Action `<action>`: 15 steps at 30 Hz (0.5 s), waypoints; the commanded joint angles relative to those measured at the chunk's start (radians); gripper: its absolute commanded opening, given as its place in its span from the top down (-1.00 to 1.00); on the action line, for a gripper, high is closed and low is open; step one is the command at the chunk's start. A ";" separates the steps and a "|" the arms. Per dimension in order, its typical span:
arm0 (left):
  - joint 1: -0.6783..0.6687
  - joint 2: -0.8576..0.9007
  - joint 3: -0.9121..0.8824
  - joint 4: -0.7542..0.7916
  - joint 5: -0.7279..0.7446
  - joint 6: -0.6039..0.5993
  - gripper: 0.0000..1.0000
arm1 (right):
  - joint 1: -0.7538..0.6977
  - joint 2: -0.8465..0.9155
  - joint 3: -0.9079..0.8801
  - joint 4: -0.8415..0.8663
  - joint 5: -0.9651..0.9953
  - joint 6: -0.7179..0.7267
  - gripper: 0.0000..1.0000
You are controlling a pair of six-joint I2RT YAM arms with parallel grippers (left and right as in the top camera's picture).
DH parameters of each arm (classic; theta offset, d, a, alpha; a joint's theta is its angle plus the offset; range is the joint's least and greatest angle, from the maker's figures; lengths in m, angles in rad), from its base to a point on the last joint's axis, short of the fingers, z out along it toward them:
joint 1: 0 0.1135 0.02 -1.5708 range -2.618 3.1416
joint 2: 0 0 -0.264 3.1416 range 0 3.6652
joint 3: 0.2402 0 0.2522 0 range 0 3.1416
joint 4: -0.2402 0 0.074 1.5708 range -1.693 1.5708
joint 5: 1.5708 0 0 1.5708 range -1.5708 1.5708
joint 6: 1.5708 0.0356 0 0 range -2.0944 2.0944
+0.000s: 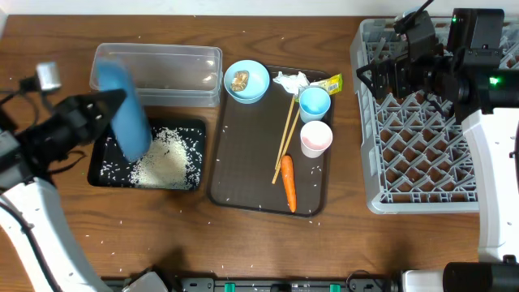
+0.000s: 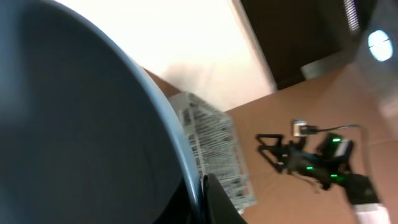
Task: Sort waste into correct bins and load items into the dishwasher rack
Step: 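Tilt the blue plate with the left gripper to dump rice onto black tray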
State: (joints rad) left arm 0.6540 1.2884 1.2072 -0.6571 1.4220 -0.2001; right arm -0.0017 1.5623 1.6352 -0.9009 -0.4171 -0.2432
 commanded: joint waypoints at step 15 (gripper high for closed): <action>-0.039 -0.005 -0.092 0.140 0.112 -0.053 0.88 | -0.006 -0.006 0.005 0.000 0.002 -0.005 -0.98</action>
State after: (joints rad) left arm 0.6415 1.3064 1.1057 -0.4984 1.5223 -0.3374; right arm -0.0017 1.5623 1.6352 -0.9009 -0.4141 -0.2432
